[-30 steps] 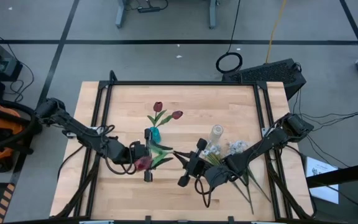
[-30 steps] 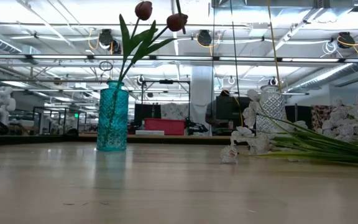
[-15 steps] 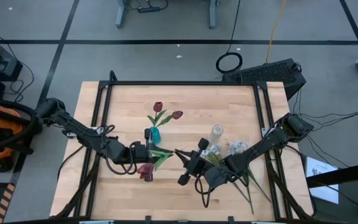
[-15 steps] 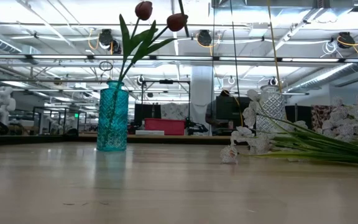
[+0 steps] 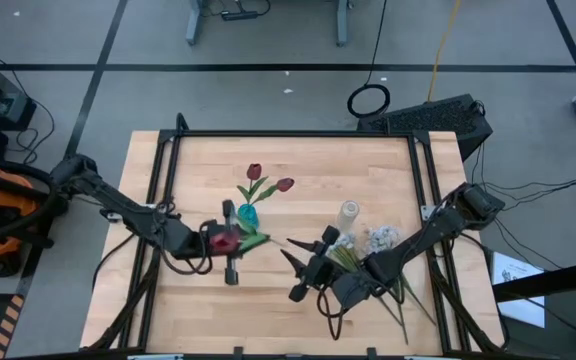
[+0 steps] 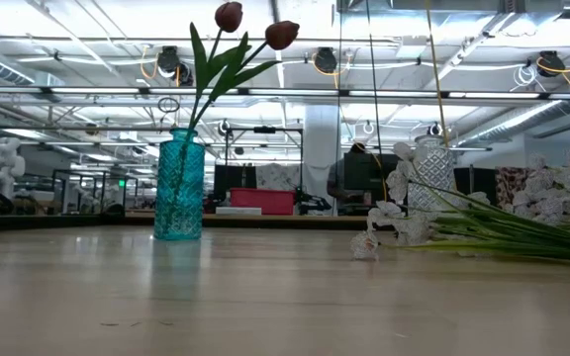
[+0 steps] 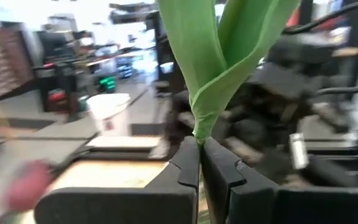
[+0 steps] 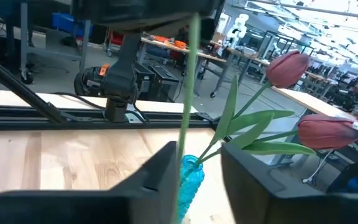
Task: Sort flowers into vase by color
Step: Put the red tulip into the blue vase
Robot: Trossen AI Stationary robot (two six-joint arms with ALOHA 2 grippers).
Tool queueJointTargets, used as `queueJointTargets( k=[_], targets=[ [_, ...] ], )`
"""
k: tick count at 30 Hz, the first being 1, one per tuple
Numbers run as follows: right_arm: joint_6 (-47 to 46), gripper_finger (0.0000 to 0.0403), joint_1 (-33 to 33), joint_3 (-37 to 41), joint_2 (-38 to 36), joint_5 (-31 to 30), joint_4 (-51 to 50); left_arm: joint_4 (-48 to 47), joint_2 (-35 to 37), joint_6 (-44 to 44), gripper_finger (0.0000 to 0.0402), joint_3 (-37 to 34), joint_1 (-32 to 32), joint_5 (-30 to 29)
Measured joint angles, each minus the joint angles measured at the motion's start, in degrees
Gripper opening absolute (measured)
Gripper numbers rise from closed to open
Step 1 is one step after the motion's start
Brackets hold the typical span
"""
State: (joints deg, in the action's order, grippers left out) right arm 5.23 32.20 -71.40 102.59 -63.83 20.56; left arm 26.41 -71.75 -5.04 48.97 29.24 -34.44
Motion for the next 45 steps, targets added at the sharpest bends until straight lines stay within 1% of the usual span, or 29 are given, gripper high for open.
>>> queueJointTargets(
  k=[2,5,7,11,13,17,20,26,36,41,45],
  targets=[
    [-0.1,0.0151,0.6,0.0,0.0,0.1,-0.8,-3.6,2.4,0.1,0.0008,0.0,-0.5,-2.6],
    [-1.8,0.0182,1.4,0.0,0.0,0.3,-3.8,-7.4,5.9,0.3,0.0008,0.0,-1.1,-3.9],
    [-4.4,0.0196,1.9,0.0,0.0,0.4,-6.8,-10.7,8.0,0.8,0.0008,0.0,-1.1,-5.7],
    [-10.9,0.0213,2.8,0.0,0.0,0.5,-13.3,-17.3,11.1,3.4,0.0008,-1.2,-1.3,-11.9],
    [-14.1,0.0215,3.2,0.0,0.0,0.5,-16.2,-17.7,12.8,5.3,0.0008,-3.2,-1.3,-13.1],
    [-18.3,0.0217,4.0,0.0,0.0,0.6,-20.2,-17.2,16.1,9.4,0.0008,-7.1,-0.3,-12.9],
    [-19.5,0.0217,4.3,0.0,0.0,0.7,-21.1,-17.2,17.6,10.6,0.0008,-9.5,0.8,-12.9],
    [-19.6,0.0217,4.3,0.0,0.0,0.7,-21.8,-16.8,21.5,12.1,0.0008,-13.9,1.3,-15.3],
    [-19.6,0.0217,3.7,0.0,0.0,0.7,-21.7,-16.4,29.7,10.7,0.0008,-18.2,1.7,-15.7],
    [-20.1,0.0217,3.0,0.0,0.0,0.7,-21.7,-16.4,32.9,8.7,0.0008,-20.2,1.2,-18.8],
    [-20.6,0.0217,2.6,0.0,0.0,0.8,-21.7,-16.4,34.7,9.0,0.0008,-21.8,-0.3,-18.9]
  ],
)
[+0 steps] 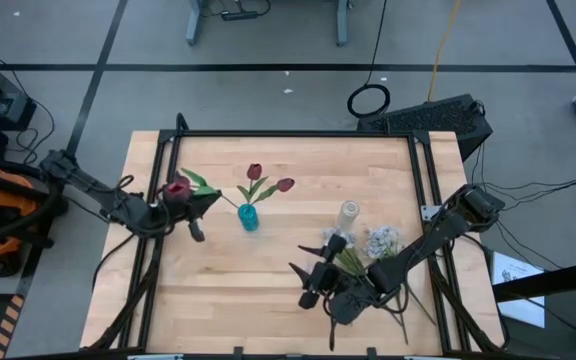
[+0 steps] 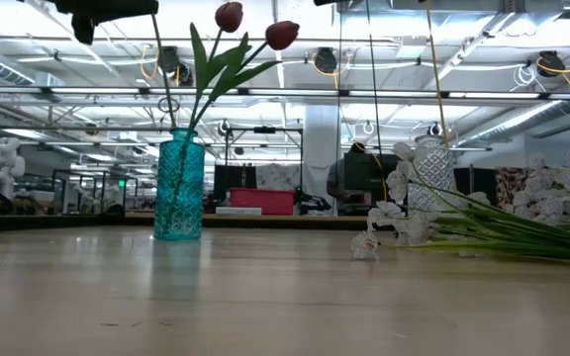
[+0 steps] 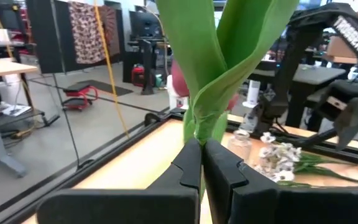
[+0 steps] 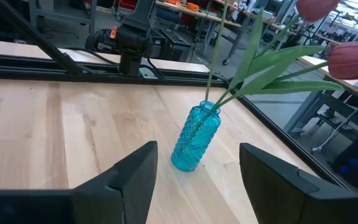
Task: Sort flowers into vase by color
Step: Put the red tulip into the blue vase
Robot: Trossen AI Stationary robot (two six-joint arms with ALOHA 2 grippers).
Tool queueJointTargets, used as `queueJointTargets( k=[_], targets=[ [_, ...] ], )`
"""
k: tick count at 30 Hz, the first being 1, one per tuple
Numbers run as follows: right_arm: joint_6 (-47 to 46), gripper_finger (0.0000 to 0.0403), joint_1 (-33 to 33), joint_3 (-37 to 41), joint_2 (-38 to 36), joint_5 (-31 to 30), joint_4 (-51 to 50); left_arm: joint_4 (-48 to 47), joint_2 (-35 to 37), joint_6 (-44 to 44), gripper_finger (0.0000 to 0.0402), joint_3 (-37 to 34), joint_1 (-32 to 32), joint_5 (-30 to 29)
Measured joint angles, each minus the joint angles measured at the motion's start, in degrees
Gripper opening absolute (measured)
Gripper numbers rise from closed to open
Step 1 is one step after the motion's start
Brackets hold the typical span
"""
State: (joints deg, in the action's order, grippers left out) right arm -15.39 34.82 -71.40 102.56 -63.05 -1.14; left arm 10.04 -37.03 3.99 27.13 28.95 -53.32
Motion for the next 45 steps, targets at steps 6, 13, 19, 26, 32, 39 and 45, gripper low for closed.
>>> queueJointTargets(
  k=[6,13,19,26,32,39,45],
  targets=[
    [-0.7,0.0217,-0.5,0.0,0.0,0.0,0.0,5.7,0.2,-0.3,0.0008,-2.8,-2.7,0.8],
    [-1.1,0.0217,-0.7,0.0,0.0,0.1,0.0,6.2,0.2,1.6,0.0008,-4.1,-4.0,1.7],
    [-1.1,0.0217,-0.7,0.0,0.0,0.1,0.0,7.7,1.0,1.6,0.0008,-4.1,-4.0,3.6],
    [-1.0,0.0217,-0.7,0.0,0.0,0.1,-0.4,7.3,1.2,1.7,0.0008,-4.1,-4.0,4.0],
    [-0.5,0.0217,-0.7,0.0,0.0,0.1,-0.4,5.7,1.2,2.7,0.0008,-4.1,-4.0,4.7],
    [-0.5,0.0217,-0.7,0.0,0.0,0.1,-0.4,2.7,1.0,5.8,0.0008,-4.1,-4.0,4.7],
    [-0.4,0.0217,-0.7,0.0,0.0,0.1,-0.4,2.6,1.0,6.2,0.0008,-4.1,-4.0,4.7]
  ],
)
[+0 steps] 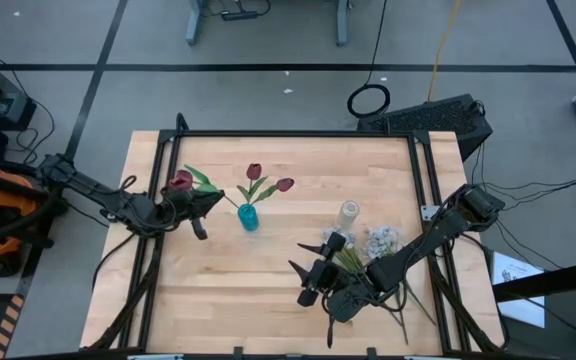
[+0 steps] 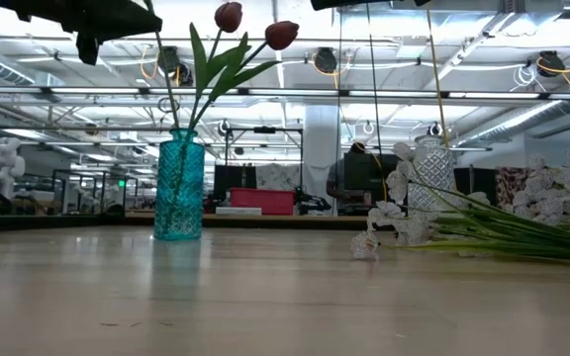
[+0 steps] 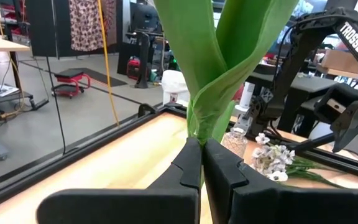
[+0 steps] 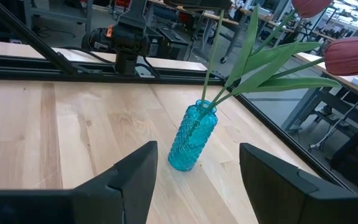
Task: Sort flowers into vase by color
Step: Put the red tulip into the blue vase
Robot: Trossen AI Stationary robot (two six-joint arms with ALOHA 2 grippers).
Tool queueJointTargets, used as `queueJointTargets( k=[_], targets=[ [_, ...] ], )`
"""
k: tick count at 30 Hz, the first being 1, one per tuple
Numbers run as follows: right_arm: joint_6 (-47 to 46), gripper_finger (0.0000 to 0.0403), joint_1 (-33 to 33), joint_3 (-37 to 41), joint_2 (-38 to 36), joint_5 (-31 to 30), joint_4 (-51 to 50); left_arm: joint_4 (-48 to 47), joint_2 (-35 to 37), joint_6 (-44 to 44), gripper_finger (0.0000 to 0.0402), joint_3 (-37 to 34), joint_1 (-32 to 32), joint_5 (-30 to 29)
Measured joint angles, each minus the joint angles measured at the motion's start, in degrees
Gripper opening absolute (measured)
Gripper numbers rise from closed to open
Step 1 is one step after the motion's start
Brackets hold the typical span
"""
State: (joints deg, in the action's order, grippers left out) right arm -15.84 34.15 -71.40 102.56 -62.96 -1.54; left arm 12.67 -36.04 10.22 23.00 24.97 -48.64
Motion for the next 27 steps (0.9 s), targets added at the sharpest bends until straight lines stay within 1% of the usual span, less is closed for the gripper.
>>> queueJointTargets(
  k=[6,14,19,27],
  targets=[
    [0.0,0.0217,0.0,0.0,0.0,0.0,0.0,-0.9,-1.4,0.0,0.0009,0.0,0.0,-0.1],
    [0.0,0.0217,0.0,0.0,0.0,0.0,0.0,-1.1,-4.8,1.6,0.0009,0.0,0.0,-2.6],
    [0.0,0.0217,0.0,0.0,0.0,0.0,0.0,-1.2,-7.1,4.3,0.0009,0.0,0.0,-4.5],
    [0.0,0.0217,-0.3,0.0,0.0,0.0,0.0,-1.0,-10.9,9.0,0.0009,0.0,0.0,-5.2]
  ],
)
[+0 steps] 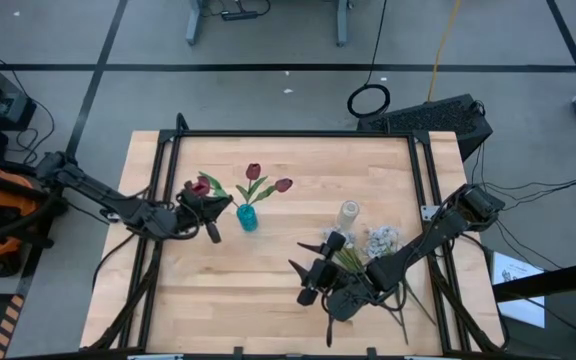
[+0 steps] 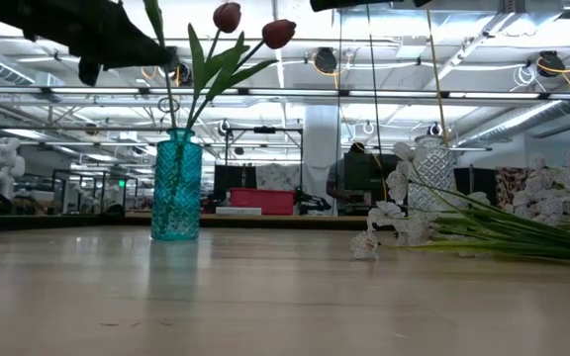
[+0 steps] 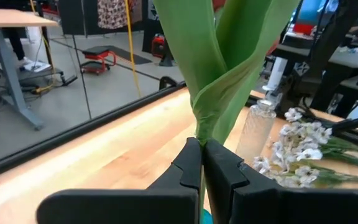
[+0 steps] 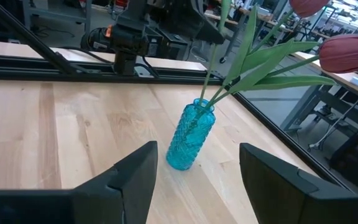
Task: Sort flowers into vase by color
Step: Put the red tulip into the blue vase
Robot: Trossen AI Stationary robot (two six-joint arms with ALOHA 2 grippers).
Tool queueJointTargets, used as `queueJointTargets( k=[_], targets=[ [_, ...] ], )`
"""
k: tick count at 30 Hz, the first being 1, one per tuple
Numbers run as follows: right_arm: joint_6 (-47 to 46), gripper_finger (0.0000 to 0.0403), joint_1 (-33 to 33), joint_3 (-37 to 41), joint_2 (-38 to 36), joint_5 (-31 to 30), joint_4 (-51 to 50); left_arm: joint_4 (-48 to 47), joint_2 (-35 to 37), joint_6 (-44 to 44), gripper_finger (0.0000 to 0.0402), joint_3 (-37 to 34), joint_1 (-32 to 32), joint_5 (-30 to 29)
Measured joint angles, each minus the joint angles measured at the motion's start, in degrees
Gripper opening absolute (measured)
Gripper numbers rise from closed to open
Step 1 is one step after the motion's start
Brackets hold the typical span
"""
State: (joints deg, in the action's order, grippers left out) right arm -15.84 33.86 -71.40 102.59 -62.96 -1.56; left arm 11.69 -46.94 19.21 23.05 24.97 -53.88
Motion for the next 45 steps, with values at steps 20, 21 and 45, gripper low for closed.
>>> queueJointTargets(
  k=[20,21,45],
  targets=[
    [0.0,0.0217,-0.6,0.0,0.0,0.0,0.0,3.6,-8.0,2.9,0.0009,0.0,0.2,-2.4],
    [0.0,0.0217,-0.6,0.0,0.0,0.0,0.0,3.3,-8.0,2.9,0.0009,0.0,0.2,-2.2],
    [0.5,0.0217,-0.5,0.0,0.0,0.0,0.0,-2.2,-8.2,6.0,0.0146,0.0,0.2,-1.3]
  ],
)
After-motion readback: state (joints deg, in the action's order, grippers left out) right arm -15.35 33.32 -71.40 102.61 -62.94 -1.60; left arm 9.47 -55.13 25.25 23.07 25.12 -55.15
